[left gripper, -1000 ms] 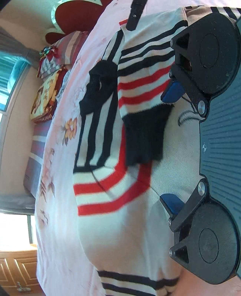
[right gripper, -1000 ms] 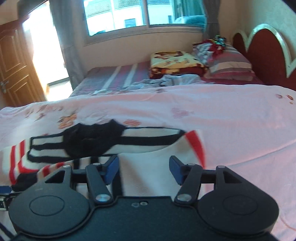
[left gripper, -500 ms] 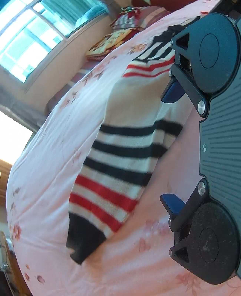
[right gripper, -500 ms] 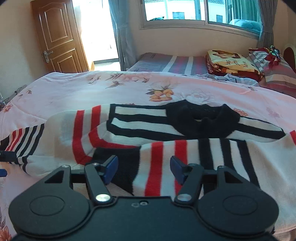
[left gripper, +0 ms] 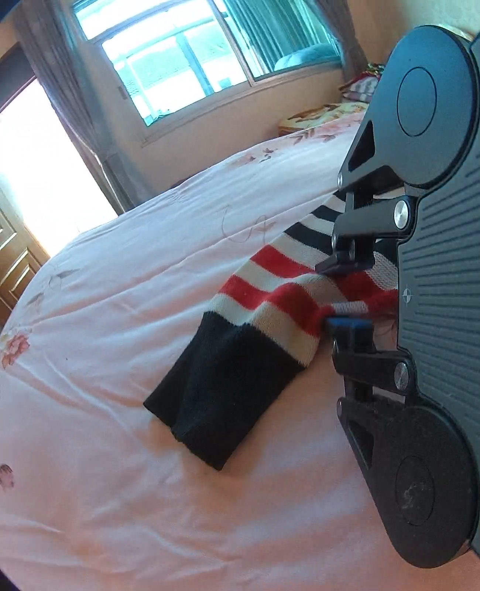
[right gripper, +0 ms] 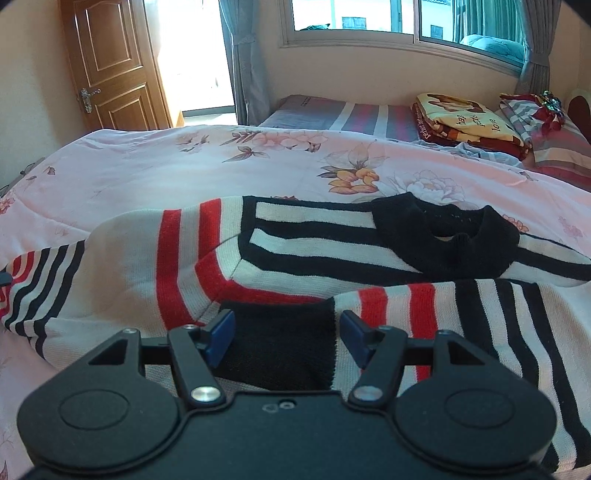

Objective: Fold small clothes
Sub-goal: 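Grasp the cuff with the left gripper, carry it across the body, release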

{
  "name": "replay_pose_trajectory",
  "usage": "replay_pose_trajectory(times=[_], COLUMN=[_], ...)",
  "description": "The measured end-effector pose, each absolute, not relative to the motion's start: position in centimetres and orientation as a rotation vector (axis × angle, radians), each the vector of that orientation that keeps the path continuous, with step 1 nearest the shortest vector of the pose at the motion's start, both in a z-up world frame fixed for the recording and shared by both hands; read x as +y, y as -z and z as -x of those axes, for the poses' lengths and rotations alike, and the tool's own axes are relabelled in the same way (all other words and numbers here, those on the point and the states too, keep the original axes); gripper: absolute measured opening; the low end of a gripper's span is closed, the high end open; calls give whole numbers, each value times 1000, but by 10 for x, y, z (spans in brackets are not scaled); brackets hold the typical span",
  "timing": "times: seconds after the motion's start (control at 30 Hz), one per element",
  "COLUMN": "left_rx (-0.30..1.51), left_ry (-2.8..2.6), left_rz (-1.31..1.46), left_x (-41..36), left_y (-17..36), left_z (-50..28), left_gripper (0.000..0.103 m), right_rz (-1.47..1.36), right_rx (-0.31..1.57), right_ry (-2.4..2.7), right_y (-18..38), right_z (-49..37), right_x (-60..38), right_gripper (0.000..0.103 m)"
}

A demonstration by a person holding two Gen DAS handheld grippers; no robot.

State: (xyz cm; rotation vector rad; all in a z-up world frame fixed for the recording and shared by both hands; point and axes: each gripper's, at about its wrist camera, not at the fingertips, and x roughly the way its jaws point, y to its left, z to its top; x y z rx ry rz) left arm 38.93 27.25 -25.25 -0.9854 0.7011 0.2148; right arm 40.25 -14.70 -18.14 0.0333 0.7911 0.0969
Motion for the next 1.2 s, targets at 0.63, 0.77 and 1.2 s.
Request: replay_pose_trajectory(times=[0.63, 0.77, 1.2], left_rx=[648, 809, 715], left_ry=[552, 658, 554], left_rz=[419, 228, 114], left_x=[-10, -104, -73], left_y=[131, 167, 118], left_z=[-422, -412, -352], left_gripper=[16, 16, 90], right_rz=[-176, -225, -480], right_rx=[733, 742, 737], right_ry=[37, 156, 110], right_y=[154, 153, 151], right_z=[-363, -330, -296], right_x=[-225, -285, -345], right_gripper=[66, 67, 78])
